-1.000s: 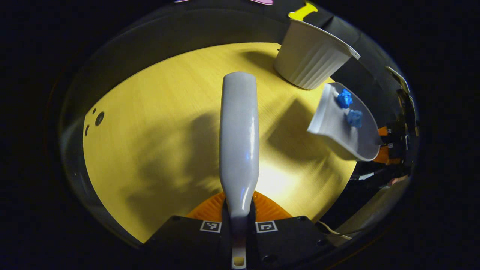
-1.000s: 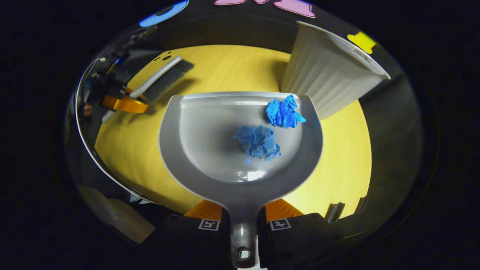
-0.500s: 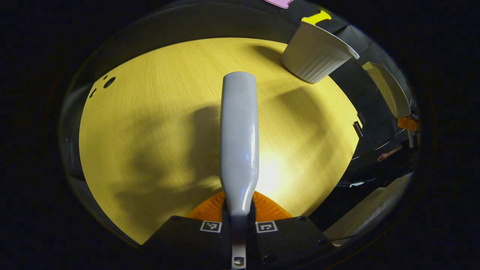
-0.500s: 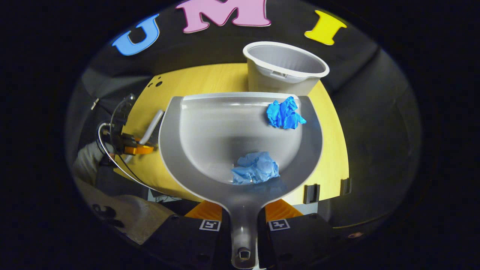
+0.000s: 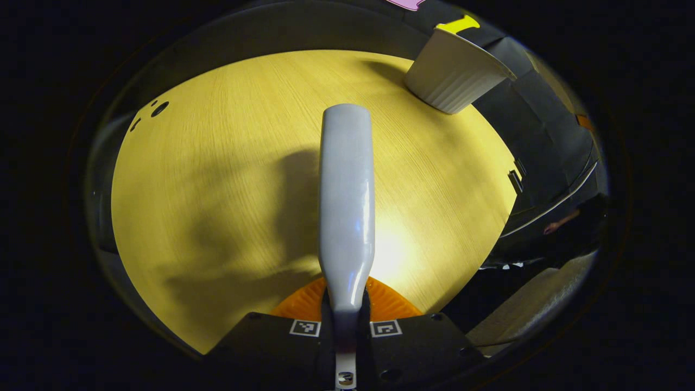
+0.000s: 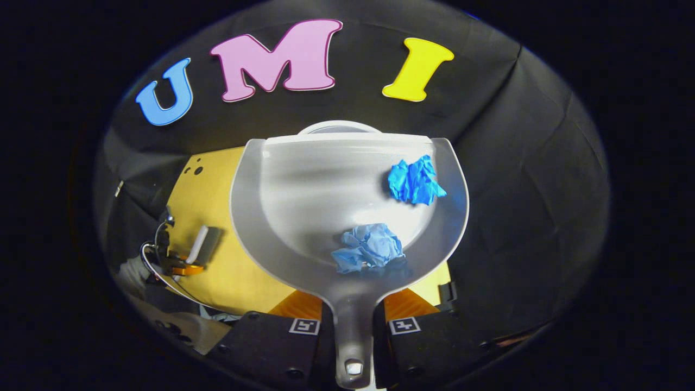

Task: Pick up the small broom and dustpan from the desktop, sweep the trash into the dustpan with the broom, and then empty the trash into the garbage bin.

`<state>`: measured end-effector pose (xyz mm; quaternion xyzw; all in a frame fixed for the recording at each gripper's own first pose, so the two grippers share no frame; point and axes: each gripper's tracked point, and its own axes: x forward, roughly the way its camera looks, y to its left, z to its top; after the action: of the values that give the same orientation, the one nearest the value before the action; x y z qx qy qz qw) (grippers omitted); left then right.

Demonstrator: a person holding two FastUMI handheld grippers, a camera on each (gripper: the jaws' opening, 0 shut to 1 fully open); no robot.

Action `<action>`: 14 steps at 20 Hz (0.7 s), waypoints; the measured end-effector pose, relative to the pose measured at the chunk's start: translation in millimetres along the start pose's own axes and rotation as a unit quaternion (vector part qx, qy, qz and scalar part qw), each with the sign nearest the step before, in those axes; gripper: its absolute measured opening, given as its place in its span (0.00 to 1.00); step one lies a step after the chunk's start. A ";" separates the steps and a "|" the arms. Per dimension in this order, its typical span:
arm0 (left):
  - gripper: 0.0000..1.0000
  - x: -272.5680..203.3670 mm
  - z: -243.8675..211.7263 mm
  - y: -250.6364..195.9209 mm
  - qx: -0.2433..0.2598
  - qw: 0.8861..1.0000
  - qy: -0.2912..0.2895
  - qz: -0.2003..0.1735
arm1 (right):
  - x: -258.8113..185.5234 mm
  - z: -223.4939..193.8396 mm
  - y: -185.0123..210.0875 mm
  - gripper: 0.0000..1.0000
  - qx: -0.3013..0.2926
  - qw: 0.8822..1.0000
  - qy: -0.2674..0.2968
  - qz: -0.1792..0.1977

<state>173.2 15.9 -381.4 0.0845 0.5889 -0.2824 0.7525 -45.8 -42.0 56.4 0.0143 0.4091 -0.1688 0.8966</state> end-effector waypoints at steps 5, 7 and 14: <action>0.18 1.1 -9.5 -3.9 -0.002 1.000 -0.003 0.004 | 44.5 33.6 -42.5 0.31 -0.044 0.997 0.000 -0.059; 0.19 2.1 -10.3 -4.2 -0.005 1.000 -0.001 0.007 | 58.8 45.3 -57.2 0.31 -0.080 0.993 -0.006 -0.089; 0.19 7.7 10.3 -12.9 -0.010 1.000 0.004 0.010 | 95.4 86.3 -66.2 0.31 -0.187 0.969 -0.023 -0.161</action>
<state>176.2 -2.0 -382.9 0.0839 0.5935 -0.2691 0.7538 54.3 -146.3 50.8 -0.2238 0.4098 -0.2314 0.8535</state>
